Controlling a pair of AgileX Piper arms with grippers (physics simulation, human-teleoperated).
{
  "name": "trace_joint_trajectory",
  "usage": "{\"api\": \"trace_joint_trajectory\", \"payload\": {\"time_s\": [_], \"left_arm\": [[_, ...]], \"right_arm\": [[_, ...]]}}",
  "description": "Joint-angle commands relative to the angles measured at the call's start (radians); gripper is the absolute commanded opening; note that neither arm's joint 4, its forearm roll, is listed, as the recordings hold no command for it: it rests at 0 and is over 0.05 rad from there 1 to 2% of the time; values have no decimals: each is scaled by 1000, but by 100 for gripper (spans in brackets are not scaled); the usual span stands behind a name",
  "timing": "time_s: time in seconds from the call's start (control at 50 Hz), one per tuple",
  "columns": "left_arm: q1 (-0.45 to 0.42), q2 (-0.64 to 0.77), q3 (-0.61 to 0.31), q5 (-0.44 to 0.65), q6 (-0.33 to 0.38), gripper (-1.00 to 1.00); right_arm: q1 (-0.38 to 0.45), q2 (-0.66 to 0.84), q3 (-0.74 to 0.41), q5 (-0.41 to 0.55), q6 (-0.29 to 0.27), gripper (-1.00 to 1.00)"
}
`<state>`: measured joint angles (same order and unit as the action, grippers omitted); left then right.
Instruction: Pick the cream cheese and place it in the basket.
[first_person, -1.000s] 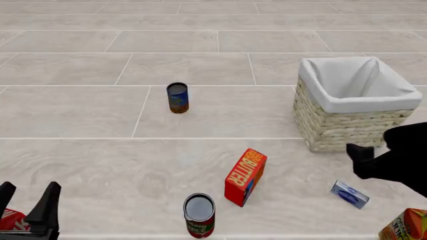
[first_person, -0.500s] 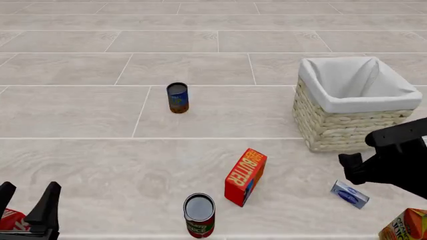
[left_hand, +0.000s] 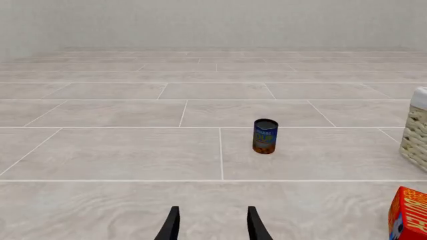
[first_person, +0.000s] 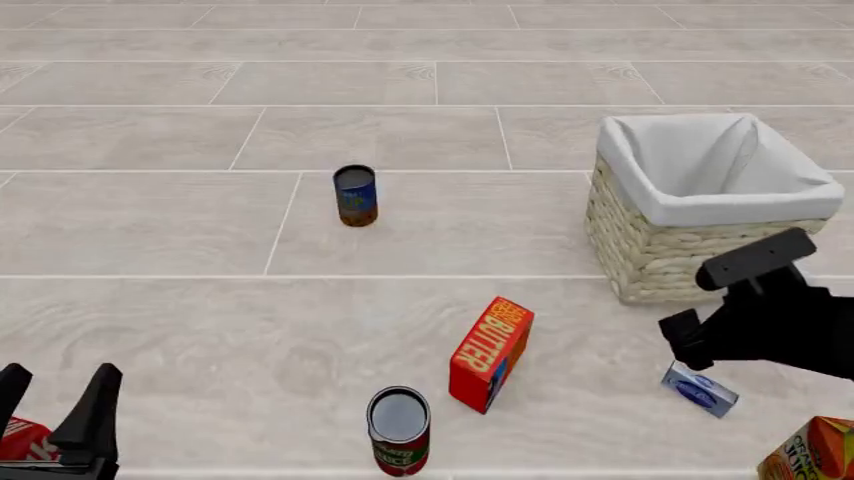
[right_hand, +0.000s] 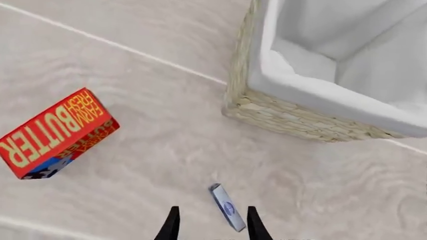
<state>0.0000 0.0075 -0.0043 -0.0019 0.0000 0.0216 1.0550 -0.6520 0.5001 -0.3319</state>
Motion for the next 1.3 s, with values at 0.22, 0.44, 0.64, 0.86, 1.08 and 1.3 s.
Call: {"api": "trace_joint_trajectory", "payload": {"time_s": [0.22,0.44,0.64,0.86,1.08,1.3], "left_arm": [[0,0,0,0,0,100],[0,0,0,0,0,100],[0,0,0,0,0,100],[0,0,0,0,0,100],[0,0,0,0,0,100],[0,0,0,0,0,100]], "right_arm": [[-32,75,-12,63,-111,100],[-55,113,-3,78,-174,100],[-53,153,-10,75,-194,100],[-37,190,-6,65,-211,100],[-65,218,-16,59,-262,100],[-103,250,-58,84,-328,100]]}}
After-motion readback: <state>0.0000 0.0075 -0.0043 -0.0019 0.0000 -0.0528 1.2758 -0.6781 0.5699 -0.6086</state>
